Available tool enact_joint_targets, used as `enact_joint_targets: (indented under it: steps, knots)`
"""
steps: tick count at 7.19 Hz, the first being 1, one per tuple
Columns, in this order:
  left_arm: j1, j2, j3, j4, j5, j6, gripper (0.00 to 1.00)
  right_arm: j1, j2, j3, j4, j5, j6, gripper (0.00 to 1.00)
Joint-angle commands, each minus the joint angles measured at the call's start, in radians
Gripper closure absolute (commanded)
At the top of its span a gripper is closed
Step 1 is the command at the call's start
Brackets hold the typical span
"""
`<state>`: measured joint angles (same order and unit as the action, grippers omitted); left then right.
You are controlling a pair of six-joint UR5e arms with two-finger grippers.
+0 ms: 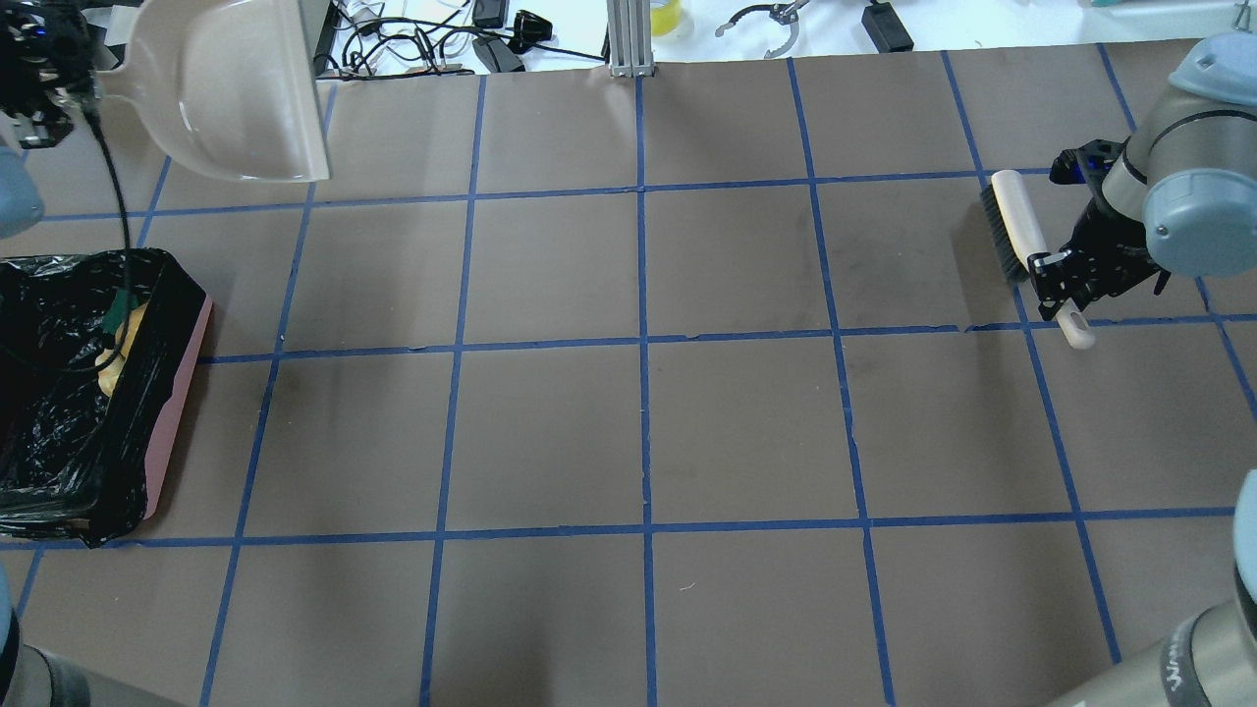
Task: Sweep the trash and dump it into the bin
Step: 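Tip the dustpan into the black bin with the left gripper, then lower it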
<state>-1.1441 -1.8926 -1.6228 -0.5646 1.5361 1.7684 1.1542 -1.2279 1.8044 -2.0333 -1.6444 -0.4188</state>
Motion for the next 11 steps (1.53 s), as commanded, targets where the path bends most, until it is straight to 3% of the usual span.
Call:
enact_joint_targets:
  steps: [1, 3, 4, 6, 10, 11]
  knots:
    - [-0.089, -0.098, 0.0, -0.113, -0.087, -0.187, 1.0, -0.001, 0.001, 0.007, 0.004, 0.0, 0.0, 1.0]
    - [-0.166, -0.128, 0.001, -0.31, -0.09, -0.163, 1.0, -0.001, 0.001, 0.007, 0.004, 0.002, -0.002, 0.95]
    - [-0.18, -0.14, 0.001, -0.386, -0.087, -0.061, 1.0, -0.001, 0.001, 0.007, 0.004, 0.002, -0.008, 0.87]
    - [-0.189, -0.166, -0.002, -0.409, -0.079, 0.057, 1.0, -0.001, 0.001, 0.007, 0.004, 0.002, -0.008, 0.79]
    - [-0.21, -0.187, 0.003, -0.393, 0.016, 0.057, 1.0, -0.001, 0.004, 0.007, -0.002, 0.009, -0.005, 0.39]
    - [-0.229, -0.189, 0.004, -0.391, 0.022, 0.056, 1.0, -0.001, 0.017, 0.006, -0.007, 0.011, -0.009, 0.38]
